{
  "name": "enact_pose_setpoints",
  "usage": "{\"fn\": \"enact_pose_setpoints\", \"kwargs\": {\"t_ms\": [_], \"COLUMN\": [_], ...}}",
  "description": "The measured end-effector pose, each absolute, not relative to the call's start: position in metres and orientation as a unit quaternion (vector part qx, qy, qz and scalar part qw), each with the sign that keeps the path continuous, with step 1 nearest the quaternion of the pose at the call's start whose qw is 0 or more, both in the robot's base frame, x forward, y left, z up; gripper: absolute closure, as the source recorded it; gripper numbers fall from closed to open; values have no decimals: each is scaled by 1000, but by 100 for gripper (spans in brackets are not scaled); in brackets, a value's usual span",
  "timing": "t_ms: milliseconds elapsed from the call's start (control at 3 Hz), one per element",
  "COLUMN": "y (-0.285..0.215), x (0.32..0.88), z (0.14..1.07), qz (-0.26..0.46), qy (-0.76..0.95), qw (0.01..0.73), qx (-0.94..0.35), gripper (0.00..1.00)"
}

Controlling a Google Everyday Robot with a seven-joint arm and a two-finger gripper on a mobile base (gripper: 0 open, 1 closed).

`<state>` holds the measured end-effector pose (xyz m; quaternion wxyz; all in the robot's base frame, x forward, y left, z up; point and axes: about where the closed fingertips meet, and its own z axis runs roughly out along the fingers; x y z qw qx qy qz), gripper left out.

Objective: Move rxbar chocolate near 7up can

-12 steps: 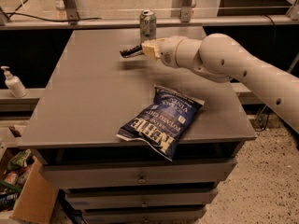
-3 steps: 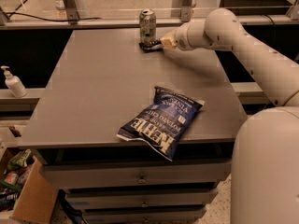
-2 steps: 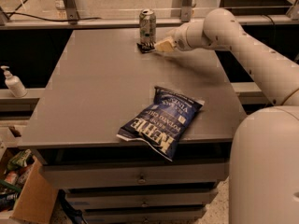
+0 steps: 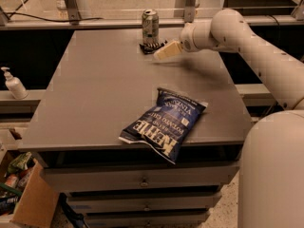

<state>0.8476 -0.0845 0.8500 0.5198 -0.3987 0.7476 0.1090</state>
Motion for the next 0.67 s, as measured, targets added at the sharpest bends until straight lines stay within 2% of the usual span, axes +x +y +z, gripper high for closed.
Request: {"fn": "enact_pose_setpoints", "kwargs": {"t_ms": [667], "y": [-125], "x": [819], "z": [879], "qz": [162], "qy": [731], "qw": [525], "qx": [-405], "gripper": [0]}}
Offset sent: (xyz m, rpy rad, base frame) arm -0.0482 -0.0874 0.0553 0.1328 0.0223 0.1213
